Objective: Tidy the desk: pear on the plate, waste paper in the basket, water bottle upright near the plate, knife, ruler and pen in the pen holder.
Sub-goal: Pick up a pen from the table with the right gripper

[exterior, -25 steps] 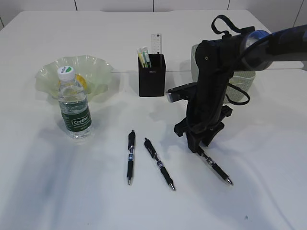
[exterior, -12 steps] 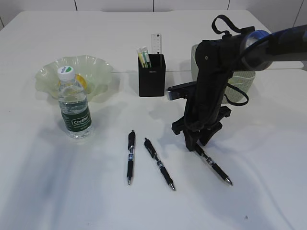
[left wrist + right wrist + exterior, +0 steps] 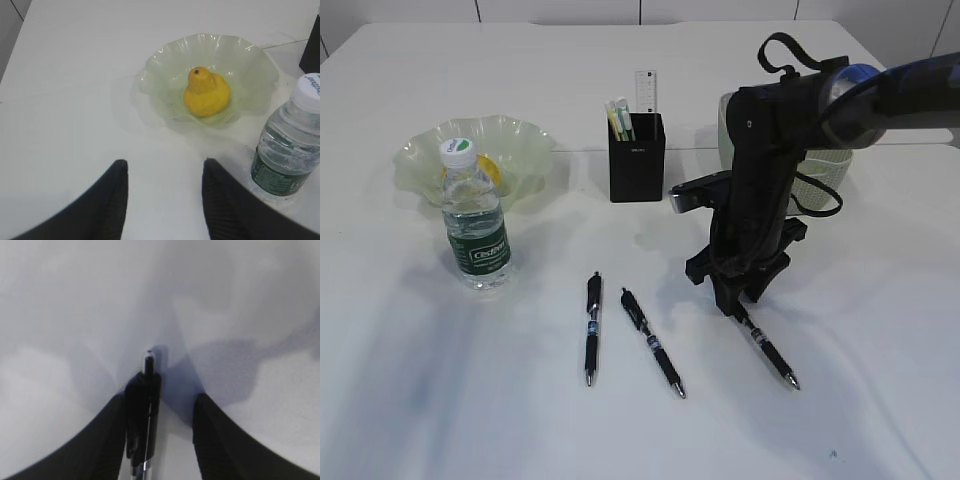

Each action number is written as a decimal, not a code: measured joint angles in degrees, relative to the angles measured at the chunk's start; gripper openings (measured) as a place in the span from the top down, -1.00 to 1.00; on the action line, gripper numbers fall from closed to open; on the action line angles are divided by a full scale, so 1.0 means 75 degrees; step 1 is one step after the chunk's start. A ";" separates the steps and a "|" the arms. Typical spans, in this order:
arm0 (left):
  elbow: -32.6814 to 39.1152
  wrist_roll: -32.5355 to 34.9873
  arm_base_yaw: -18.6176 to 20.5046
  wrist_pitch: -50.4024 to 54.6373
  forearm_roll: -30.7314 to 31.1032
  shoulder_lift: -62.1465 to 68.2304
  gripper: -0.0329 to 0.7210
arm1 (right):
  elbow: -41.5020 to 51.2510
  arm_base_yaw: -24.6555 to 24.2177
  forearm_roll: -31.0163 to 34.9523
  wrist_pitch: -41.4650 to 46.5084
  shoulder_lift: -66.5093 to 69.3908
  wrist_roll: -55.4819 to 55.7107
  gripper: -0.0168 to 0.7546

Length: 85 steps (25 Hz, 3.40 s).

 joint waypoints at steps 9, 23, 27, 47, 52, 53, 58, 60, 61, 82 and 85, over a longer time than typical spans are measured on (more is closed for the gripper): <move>0.0000 0.0000 0.0000 -0.0085 0.0000 0.0000 0.01 | -0.0121 0.0000 -0.0043 0.0098 0.0074 0.0004 0.09; 0.0000 0.0000 0.0000 -0.0220 0.0000 0.0000 0.01 | -0.0121 0.0000 -0.0057 0.0114 0.0086 0.0048 0.40; 0.0000 0.0000 0.0000 -0.0220 0.0000 0.0000 0.01 | -0.0121 0.0000 -0.0057 0.0114 0.0086 0.0153 0.42; 0.0000 0.0000 0.0000 -0.0220 0.0000 0.0000 0.01 | -0.0121 0.0000 -0.0044 0.0114 0.0086 0.0482 0.62; 0.0000 0.0000 0.0000 -0.0220 0.0000 0.0000 0.01 | -0.0121 0.0000 -0.0031 0.0114 0.0086 0.0619 0.62; 0.0000 0.0000 0.0000 -0.0220 0.0000 0.0000 0.01 | -0.0121 0.0000 -0.0031 0.0114 0.0086 0.0637 0.62; 0.0000 0.0000 0.0000 -0.0220 0.0000 0.0000 0.01 | -0.0121 0.0000 -0.0031 0.0100 0.0086 0.0666 0.62; 0.0000 0.0000 0.0000 -0.0220 0.0000 0.0000 0.01 | -0.0121 0.0000 -0.0031 0.0100 0.0086 0.0666 0.62; 0.0000 0.0000 0.0000 -0.0220 0.0000 0.0000 0.01 | -0.0140 0.0000 -0.0031 0.0100 0.0086 0.0666 0.62; 0.0000 0.0000 0.0000 -0.0220 0.0000 0.0000 0.01 | -0.0639 0.0000 -0.0003 0.0307 0.0260 0.0862 0.69; 0.0000 0.0000 0.0000 -0.0220 0.0000 0.0000 0.01 | -0.0639 0.0000 -0.0003 0.0321 0.0260 0.0917 0.69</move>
